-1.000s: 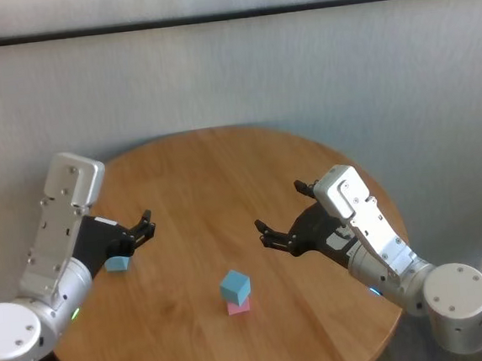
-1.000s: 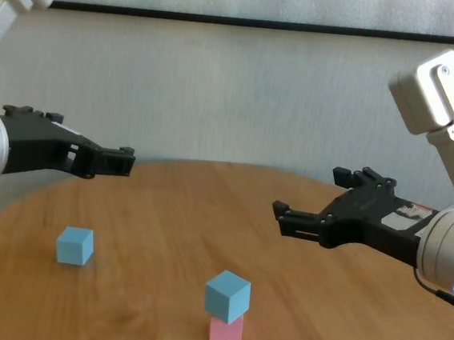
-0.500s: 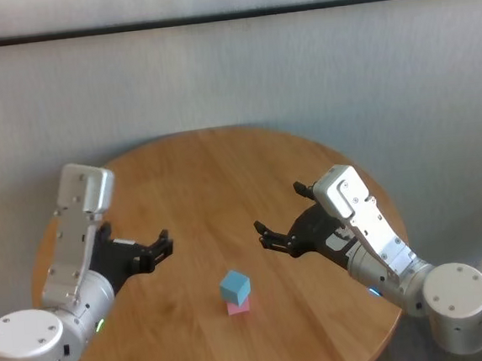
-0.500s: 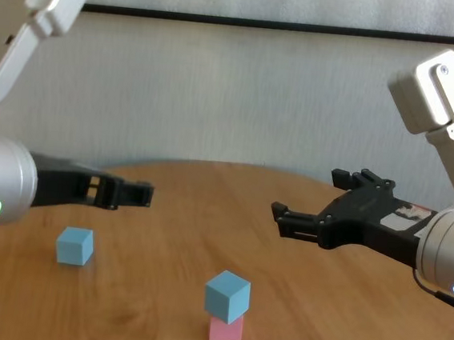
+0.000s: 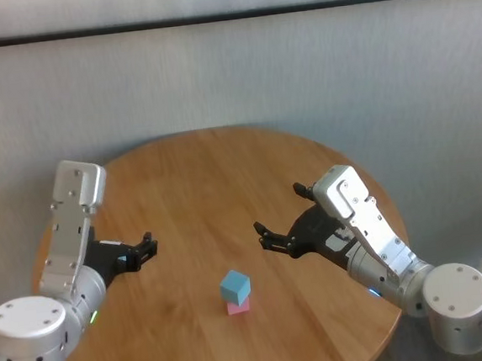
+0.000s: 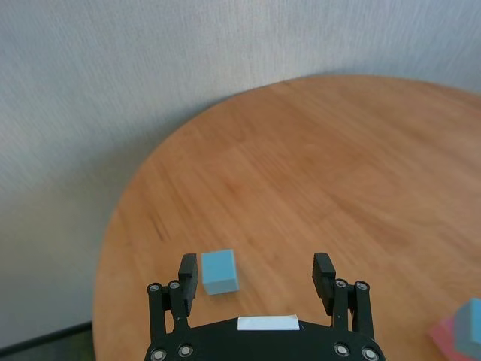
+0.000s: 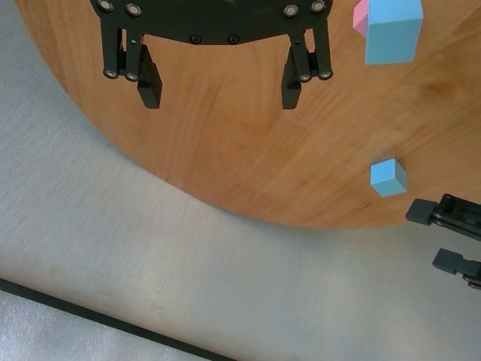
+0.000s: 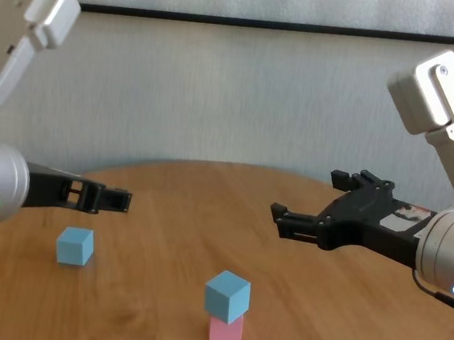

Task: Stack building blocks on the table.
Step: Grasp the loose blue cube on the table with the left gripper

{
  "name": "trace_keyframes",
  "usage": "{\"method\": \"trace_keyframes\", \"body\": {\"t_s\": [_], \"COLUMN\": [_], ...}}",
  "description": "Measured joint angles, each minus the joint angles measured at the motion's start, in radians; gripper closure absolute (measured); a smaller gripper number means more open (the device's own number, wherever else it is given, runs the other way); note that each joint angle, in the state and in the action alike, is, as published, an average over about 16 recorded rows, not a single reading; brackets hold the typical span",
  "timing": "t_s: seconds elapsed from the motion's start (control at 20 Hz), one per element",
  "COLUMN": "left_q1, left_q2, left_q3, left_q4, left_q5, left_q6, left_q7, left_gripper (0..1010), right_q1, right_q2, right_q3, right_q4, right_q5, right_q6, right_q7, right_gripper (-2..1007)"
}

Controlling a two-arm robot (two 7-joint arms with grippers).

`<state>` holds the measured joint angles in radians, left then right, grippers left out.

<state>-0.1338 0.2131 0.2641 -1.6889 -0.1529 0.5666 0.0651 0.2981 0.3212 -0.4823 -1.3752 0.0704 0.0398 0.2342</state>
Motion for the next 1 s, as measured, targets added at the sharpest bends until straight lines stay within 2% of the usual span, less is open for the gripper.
{"method": "trace_keyframes", "body": {"t_s": [0.35, 0.6, 0.75, 1.0], "left_q1": [-0.061, -0.096, -0.107, -0.108], "left_q2": [-0.022, -0.042, -0.048, -0.051], "left_q3": [0.010, 0.009, 0.005, -0.006], "left_q4": [0.099, 0.163, 0.186, 0.199], "left_q5": [0.043, 0.058, 0.062, 0.069], "left_q6": [-0.030, -0.057, -0.064, -0.055], "left_q7": [0.004, -0.002, -0.008, -0.015], "left_gripper": [10, 10, 10, 10], "right_q1": [0.000, 0.000, 0.000, 0.000], "right_q2": [0.000, 0.000, 0.000, 0.000], "right_q3": [0.000, 0.000, 0.000, 0.000], "right_q4": [-0.001, -0.001, -0.001, -0.001], "right_q5": [0.001, 0.001, 0.002, 0.002], "right_q6": [0.001, 0.002, 0.002, 0.003], "right_q7": [0.000, 0.001, 0.001, 0.001], "right_gripper": [0, 0, 0, 1]}}
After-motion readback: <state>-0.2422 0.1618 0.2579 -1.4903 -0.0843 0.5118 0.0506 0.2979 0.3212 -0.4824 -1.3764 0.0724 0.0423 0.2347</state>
